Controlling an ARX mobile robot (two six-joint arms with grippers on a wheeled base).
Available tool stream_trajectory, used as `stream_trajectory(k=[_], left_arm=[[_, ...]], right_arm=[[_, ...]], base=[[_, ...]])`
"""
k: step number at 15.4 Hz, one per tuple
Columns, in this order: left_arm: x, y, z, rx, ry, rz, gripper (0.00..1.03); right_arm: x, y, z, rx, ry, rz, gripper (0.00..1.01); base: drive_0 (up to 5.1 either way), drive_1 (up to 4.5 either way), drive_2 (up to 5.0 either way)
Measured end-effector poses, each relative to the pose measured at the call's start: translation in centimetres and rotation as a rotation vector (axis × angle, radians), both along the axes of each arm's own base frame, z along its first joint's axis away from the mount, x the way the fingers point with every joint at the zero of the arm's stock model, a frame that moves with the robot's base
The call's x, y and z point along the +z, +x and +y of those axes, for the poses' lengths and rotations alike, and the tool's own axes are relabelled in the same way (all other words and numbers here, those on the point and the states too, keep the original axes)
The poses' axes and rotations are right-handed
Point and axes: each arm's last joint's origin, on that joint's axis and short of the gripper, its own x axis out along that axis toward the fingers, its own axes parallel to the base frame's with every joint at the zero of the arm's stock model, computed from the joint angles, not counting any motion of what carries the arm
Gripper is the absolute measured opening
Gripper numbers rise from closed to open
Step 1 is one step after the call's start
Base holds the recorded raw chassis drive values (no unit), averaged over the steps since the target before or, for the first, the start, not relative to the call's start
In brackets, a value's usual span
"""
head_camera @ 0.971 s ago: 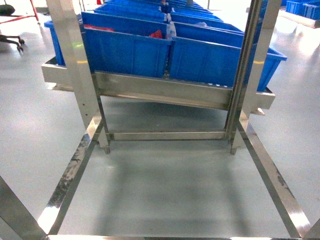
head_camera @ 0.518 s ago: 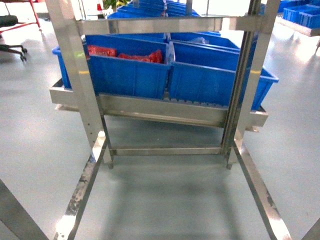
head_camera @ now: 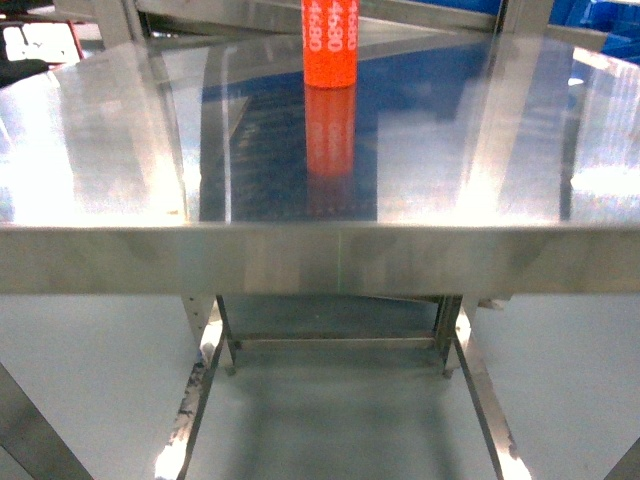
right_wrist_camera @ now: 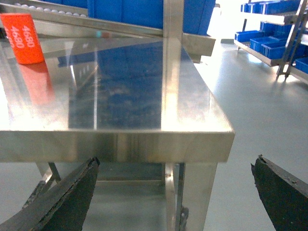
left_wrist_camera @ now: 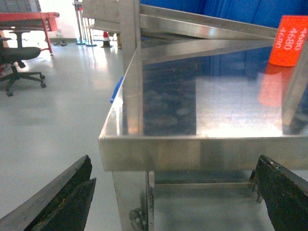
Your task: Pick capacitor and pack into box
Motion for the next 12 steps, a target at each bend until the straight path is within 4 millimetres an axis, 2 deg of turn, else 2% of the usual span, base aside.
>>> stream_trajectory(k=[12], left_arm=[[-0.06,0.0,0.0,0.0,0.0,0.005,0.98]], right_arm=[[-0.03,0.0,0.0,0.0,0.0,0.003,0.98]], base=[[0.0,0.0,0.0]])
